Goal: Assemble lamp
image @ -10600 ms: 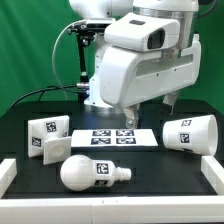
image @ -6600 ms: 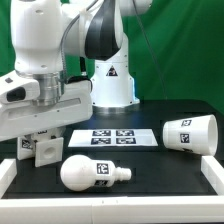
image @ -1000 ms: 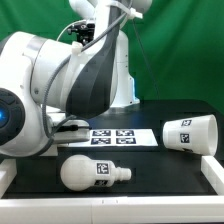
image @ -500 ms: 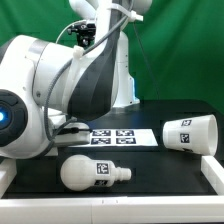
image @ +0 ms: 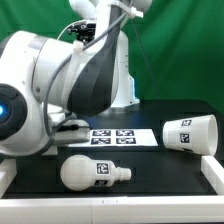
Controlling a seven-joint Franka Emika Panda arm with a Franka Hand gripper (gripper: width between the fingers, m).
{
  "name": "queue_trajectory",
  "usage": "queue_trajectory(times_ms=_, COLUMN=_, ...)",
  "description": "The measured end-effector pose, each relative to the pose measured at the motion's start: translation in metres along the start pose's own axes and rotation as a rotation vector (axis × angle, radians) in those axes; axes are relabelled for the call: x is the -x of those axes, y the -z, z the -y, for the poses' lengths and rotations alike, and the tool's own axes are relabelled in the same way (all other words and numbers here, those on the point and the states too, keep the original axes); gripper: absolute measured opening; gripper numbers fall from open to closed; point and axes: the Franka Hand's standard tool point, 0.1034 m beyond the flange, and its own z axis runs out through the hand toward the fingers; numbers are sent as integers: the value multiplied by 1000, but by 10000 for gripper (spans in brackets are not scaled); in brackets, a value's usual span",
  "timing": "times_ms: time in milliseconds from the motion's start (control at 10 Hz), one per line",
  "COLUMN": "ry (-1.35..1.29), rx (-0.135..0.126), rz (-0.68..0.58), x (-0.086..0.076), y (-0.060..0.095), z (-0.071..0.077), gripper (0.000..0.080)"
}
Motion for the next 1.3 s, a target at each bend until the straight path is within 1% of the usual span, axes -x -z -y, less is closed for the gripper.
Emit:
queue_trajectory(times_ms=100, ry=9, rx=-6, rz=-26, x=8, y=18, z=8, gripper=529)
queue_trajectory(times_ms=200, ry=21, rx=-9, rz=-112, x=18, y=45, z=22, gripper=530)
queue_trajectory(times_ms=300, ry=4, rx=-23, rz=-171, x=34, y=61, z=38, gripper=530)
queue_trajectory(times_ms=400, ry=2, rx=-7, rz=-230, x=39, y=69, z=50, gripper=530)
queue_trajectory(times_ms=500, ry=13, rx=7, rz=-304, x=34, y=69, z=47, gripper=530)
queue_trajectory(times_ms=600, ry=11, rx=11, rz=-349, x=34, y=70, z=45, gripper=530)
queue_trajectory(times_ms=700, ry=10, rx=22, rz=-432, x=30, y=76, z=44, gripper=530)
queue_trajectory(times_ms=800, ry=-38, rx=7, rz=-502, x=32, y=80, z=55, gripper=530)
queue_trajectory(times_ms=900, ry=-56, rx=5, rz=-561, x=36, y=89, z=85, gripper=530)
queue_trajectory(times_ms=1000, ry=-65, rx=-24, rz=-654, x=36, y=103, z=113, gripper=530)
queue_trajectory(times_ms=1100, ry=-120, rx=-56, rz=-728, x=33, y=118, z=135, gripper=530)
queue_trajectory(times_ms=1200, ry=-139, rx=-45, rz=-792, x=27, y=132, z=156, gripper=530)
queue_trajectory(times_ms=1300, ry=-137, rx=-38, rz=-828, x=26, y=138, z=162, gripper=530)
